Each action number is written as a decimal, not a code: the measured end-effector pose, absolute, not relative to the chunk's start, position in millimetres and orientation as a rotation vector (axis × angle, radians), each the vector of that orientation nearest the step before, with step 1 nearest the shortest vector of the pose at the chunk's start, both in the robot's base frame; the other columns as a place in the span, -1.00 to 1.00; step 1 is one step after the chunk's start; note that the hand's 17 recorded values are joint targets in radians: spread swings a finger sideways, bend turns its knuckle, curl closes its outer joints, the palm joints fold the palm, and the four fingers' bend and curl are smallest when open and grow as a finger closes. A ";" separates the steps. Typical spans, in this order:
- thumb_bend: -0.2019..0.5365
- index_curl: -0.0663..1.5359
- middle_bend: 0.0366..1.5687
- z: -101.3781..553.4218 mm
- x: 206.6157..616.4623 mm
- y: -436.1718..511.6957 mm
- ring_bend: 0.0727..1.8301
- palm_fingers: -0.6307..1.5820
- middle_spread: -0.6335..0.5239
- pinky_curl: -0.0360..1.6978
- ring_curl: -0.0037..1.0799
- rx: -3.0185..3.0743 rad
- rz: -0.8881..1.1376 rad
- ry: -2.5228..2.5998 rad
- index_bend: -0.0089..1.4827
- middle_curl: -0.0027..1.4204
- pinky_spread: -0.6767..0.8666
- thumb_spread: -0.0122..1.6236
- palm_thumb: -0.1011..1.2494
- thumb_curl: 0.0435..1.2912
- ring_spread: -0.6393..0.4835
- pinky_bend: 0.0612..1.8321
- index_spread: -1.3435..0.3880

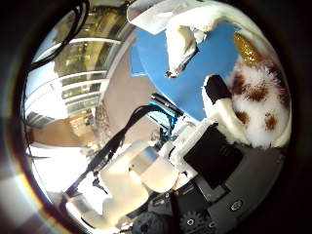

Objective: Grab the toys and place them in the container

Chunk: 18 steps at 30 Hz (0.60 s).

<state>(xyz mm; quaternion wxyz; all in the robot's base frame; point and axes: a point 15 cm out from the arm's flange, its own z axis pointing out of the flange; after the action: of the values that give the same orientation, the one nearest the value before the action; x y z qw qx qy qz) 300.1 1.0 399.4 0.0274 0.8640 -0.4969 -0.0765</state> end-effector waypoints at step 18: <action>-0.48 0.66 0.75 467.4 419.8 209.1 0.72 0.22 -0.27 -0.04 0.62 2.826 -0.208 -1.831 -0.33 0.55 0.01 0.42 0.57 0.21 -0.11 0.89 -0.99</action>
<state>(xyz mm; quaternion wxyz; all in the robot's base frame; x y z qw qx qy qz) 419.8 209.1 467.4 -0.1160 0.8319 -0.5391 -0.0613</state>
